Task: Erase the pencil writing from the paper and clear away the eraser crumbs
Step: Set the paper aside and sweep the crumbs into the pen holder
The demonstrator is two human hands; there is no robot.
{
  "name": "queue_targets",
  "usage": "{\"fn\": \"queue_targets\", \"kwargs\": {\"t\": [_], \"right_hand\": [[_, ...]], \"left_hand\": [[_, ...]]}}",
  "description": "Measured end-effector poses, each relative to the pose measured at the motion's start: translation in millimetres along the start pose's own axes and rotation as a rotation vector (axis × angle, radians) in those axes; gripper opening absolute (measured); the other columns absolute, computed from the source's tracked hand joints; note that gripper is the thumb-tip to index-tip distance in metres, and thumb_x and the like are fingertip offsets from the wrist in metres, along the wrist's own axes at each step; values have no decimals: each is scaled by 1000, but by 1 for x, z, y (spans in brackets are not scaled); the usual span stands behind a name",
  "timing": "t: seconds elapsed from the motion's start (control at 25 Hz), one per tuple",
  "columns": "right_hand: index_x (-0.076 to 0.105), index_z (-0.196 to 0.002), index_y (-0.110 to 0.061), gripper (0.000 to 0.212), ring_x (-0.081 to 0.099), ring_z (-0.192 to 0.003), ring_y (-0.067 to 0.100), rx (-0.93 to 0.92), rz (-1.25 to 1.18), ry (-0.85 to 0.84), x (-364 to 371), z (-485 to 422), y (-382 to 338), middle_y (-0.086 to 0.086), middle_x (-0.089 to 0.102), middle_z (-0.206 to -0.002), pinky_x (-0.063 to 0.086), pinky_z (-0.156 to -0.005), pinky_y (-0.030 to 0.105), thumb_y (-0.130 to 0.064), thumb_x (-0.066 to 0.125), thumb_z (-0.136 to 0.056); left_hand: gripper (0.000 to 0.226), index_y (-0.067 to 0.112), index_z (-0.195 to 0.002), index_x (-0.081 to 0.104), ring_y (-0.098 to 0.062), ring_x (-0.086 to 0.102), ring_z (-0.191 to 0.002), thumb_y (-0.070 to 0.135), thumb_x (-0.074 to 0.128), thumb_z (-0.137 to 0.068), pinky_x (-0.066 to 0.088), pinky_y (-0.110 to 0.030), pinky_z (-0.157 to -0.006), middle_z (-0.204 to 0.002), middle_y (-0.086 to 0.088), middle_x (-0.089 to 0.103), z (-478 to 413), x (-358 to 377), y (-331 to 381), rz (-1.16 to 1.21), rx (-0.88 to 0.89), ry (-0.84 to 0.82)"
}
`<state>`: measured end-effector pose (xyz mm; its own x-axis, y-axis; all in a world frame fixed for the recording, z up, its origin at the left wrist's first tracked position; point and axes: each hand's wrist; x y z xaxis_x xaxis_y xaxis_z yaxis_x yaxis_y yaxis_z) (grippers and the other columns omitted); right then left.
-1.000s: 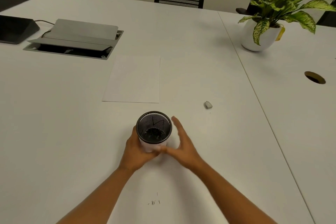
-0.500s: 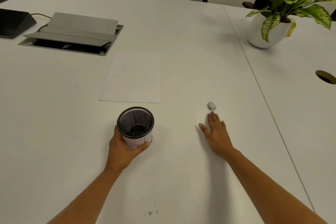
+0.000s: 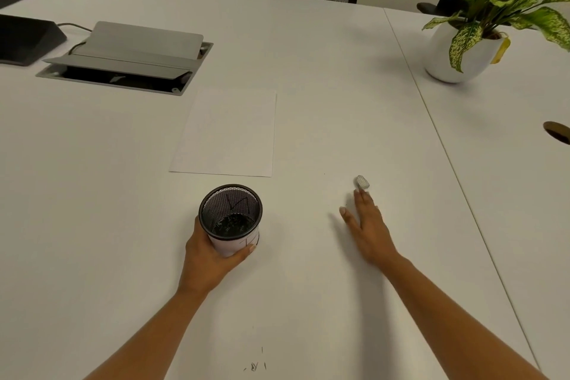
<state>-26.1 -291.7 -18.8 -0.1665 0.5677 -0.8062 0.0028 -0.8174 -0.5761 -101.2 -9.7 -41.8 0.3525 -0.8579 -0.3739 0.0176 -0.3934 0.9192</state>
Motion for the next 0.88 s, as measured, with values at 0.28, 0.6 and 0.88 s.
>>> {"fn": "queue_targets", "kwargs": {"t": [0.28,0.6,0.88], "right_hand": [[-2,-141,-26,60,-4,-141,2,-520,187,-329,34,49,-16,-10,-5,-152,-14,-109,11,-49,26,-94],[16,-143,-14,55,6,-142,10,-80,29,-30,0,5,-7,1,9,-155,2,-115,26,-35,37,-96],[8,-143,-29,58,-3,-140,0,-658,130,-452,45,66,-25,-11,-2,-152,-5,-114,17,-52,25,-93]], "left_hand": [[85,17,-118,46,25,49,-90,24,91,-45,37,6,-72,-102,26,53,1,0,-1,1,13,-1],[86,12,-118,48,24,50,-91,32,88,-45,38,4,-74,-102,24,55,1,0,2,-7,21,-4],[83,19,-115,47,25,49,-90,30,90,-45,37,6,-73,-101,27,53,2,0,2,-19,9,6]]}}
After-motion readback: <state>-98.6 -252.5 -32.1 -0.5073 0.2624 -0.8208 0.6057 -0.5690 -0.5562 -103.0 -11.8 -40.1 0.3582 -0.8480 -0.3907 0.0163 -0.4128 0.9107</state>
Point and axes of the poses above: each hand's wrist, its own z-axis away from the middle knuckle, its own x-axis out of the palm, y = z × x
